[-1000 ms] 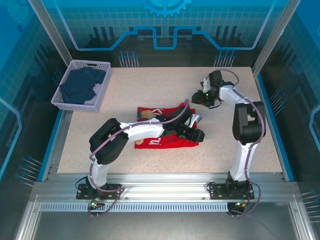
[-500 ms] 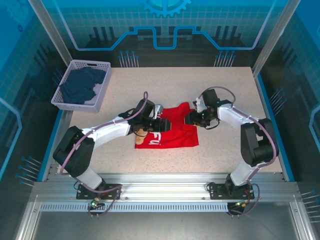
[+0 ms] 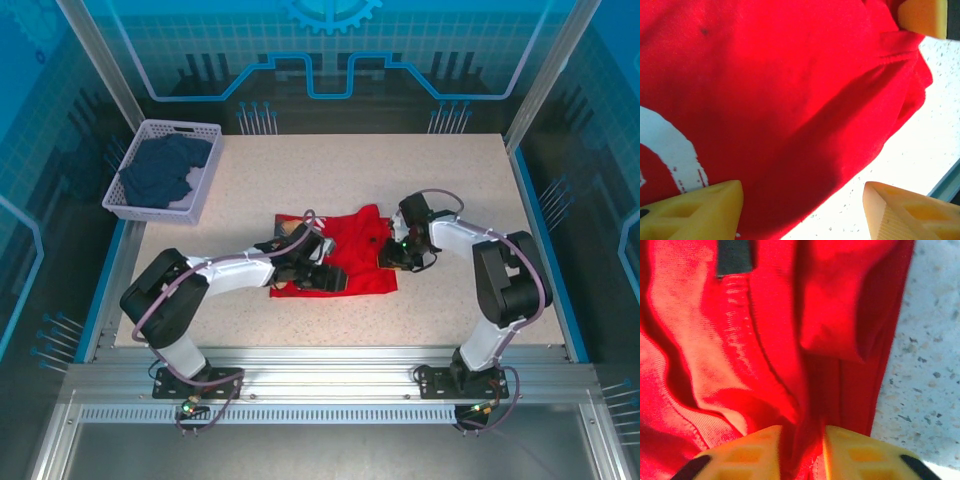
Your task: Fold the inside-out t-shirt
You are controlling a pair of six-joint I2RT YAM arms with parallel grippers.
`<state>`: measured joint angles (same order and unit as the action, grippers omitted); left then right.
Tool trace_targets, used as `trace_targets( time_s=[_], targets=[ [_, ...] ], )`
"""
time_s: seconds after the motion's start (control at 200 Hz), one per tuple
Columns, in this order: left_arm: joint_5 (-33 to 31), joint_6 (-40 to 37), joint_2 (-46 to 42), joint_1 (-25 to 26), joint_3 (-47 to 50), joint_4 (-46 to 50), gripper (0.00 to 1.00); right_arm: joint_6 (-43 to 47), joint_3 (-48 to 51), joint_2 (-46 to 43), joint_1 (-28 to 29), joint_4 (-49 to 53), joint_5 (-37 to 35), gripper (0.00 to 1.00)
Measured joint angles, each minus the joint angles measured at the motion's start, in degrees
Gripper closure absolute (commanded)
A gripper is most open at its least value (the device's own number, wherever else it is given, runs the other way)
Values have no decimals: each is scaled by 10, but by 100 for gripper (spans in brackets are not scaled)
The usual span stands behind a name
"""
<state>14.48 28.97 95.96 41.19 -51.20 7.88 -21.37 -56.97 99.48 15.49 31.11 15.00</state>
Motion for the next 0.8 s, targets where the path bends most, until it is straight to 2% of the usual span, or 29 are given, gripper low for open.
trace_targets(
  time_s=[0.125,0.27,0.345,0.435,0.58,0.68,0.8],
  targets=[
    [-24,-23,1,20,2,-2,33,-1,0,0,0,7,-11,85],
    [-33,-45,1,33,6,-10,31,-6,0,-14,-2,27,-37,86],
    [-31,-55,1,36,7,-13,30,-9,0,-25,-6,39,-50,80],
    [-23,-66,-7,37,8,-19,29,-16,0,-38,-16,52,-70,68],
    [-21,-69,-52,32,9,-35,27,-22,-1,-63,-12,56,-89,61],
    [-22,-68,-73,9,2,-37,27,-21,-27,-72,5,46,-91,52],
    [-33,-64,-75,-28,-2,-34,27,-19,-104,-36,14,24,-90,48]
  ],
)
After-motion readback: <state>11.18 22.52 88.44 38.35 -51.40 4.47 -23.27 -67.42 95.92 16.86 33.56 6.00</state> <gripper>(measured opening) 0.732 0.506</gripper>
